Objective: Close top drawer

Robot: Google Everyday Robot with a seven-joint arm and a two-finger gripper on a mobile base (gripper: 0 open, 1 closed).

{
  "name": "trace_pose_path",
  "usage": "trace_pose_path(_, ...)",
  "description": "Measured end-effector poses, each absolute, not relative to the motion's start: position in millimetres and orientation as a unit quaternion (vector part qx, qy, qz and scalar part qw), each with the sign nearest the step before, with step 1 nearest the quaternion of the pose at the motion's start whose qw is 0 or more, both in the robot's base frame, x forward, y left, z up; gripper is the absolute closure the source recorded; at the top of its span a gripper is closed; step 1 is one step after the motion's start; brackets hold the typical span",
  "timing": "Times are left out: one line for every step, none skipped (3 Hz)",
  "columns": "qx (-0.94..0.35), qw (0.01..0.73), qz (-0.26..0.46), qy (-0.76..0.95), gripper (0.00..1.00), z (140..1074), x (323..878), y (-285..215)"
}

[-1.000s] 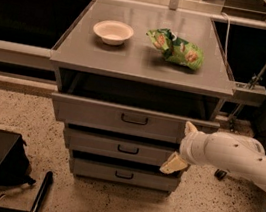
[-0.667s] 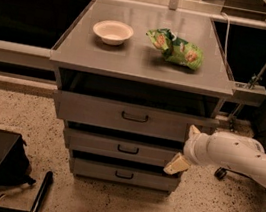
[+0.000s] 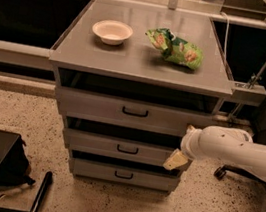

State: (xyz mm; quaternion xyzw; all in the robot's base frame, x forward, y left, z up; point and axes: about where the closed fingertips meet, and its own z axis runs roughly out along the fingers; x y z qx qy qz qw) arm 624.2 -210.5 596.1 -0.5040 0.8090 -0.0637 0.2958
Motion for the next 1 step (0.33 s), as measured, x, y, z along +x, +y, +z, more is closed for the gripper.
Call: trace_pose_path(-0.504, 0.296, -0.064, 0.809, 0.0, 596.1, 624.2, -210.5)
